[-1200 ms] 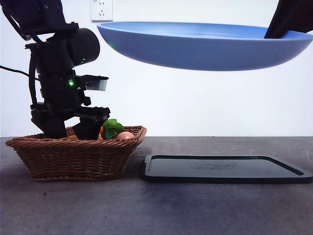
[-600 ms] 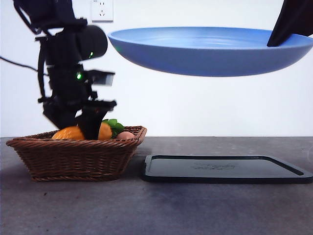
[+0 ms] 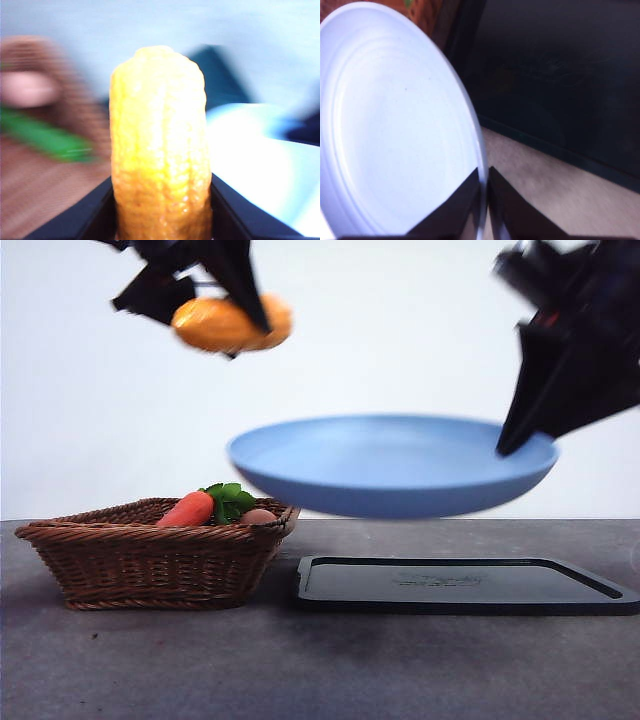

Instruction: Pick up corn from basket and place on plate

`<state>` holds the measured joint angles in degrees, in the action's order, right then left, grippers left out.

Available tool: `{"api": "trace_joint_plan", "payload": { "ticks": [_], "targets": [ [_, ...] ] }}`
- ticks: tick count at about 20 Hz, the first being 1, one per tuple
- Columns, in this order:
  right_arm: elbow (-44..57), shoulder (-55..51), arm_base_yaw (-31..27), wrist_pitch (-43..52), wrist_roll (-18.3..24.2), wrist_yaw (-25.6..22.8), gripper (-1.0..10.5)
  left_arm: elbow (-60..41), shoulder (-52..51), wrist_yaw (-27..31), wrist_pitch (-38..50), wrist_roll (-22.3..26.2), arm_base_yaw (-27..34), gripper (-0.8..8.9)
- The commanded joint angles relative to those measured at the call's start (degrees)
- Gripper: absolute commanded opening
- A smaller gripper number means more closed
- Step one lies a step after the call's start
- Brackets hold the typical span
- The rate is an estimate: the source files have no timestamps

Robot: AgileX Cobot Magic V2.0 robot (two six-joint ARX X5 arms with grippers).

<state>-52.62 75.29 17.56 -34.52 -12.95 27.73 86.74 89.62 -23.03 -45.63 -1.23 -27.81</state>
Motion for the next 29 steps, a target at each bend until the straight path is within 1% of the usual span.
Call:
{"api": "trace_joint_plan", "payload": {
  "ticks": [1,4,7,9,11,15,17,19,20,23,27,29],
  "targets": [
    [-1.2,4.1,0.1,3.4,-2.0,2.5,0.0,0.9,1.9,-2.3,0.1,-0.6,-3.6,1.53],
    [-2.8,7.2,-0.6,4.5,-2.3,3.0,0.0,0.9,4.2,-2.2,0.4,1.3,-8.9,1.54],
    [-4.9,7.9,-2.4,4.2,-2.4,5.5,0.0,0.9,7.9,-2.2,0.2,3.5,-13.2,1.54],
    [-6.2,7.9,-3.2,2.5,-2.0,5.5,0.0,0.9,10.1,-1.8,0.5,5.2,-14.9,1.54],
    [-6.8,7.9,-3.9,1.0,-1.2,5.6,0.0,0.9,11.9,0.4,1.0,6.4,-16.3,1.54],
    [-6.8,7.9,-3.9,-0.7,0.0,5.8,0.0,0.9,13.5,4.0,1.0,9.6,-16.9,1.55],
    [-6.8,7.9,-3.9,-0.8,0.0,6.0,0.0,0.9,13.8,4.3,0.8,10.4,-16.9,1.60],
    [-6.8,7.9,-3.9,-0.8,0.0,6.4,0.0,0.9,13.8,4.5,0.7,11.3,-17.0,1.94],
    [-6.8,7.9,-3.9,-0.8,0.0,7.2,0.0,0.9,13.8,4.6,0.7,11.3,-17.1,2.10],
    [-6.8,7.9,-3.9,-0.8,-0.1,7.3,0.0,0.9,13.9,4.7,0.6,11.3,-17.2,2.26],
    [-6.8,7.9,-3.9,-0.8,-0.1,7.3,0.0,0.9,13.9,5.4,0.4,10.6,-17.2,3.41],
    [-6.8,7.9,-3.9,-0.8,-0.1,7.3,0.0,0.9,13.9,5.4,0.1,10.6,-17.2,3.43]
  ]
}}
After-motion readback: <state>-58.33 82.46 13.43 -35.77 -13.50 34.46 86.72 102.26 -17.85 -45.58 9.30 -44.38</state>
